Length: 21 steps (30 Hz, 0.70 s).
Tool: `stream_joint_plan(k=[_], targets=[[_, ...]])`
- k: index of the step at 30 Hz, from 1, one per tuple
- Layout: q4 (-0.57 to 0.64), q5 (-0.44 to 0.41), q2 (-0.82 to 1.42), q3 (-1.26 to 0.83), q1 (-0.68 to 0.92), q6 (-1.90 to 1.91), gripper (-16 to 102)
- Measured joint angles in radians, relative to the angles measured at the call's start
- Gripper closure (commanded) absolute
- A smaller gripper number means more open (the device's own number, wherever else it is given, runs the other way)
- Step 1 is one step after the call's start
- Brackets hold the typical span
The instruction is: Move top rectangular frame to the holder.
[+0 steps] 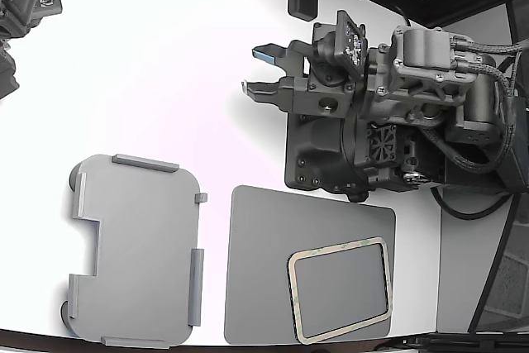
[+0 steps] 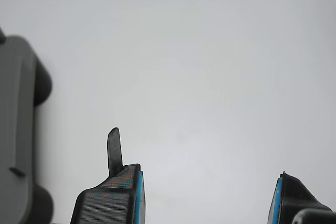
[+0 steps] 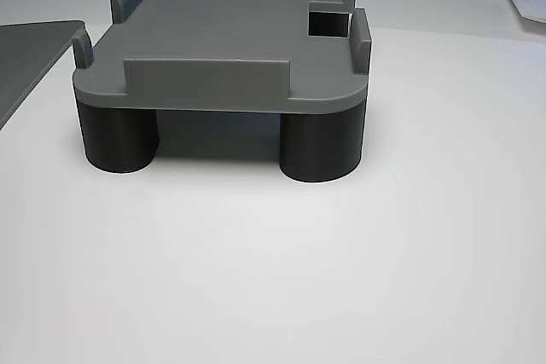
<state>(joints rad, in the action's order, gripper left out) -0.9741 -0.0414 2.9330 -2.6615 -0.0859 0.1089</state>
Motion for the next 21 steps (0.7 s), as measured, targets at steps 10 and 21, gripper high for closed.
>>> stream_joint_plan(k=[10, 21], targets=[[0.235, 0.008, -0.008, -0.012, 0.058, -0.086, -14], [-0.012, -0.222, -0.341, 0.344, 0.44, 0.123, -14]])
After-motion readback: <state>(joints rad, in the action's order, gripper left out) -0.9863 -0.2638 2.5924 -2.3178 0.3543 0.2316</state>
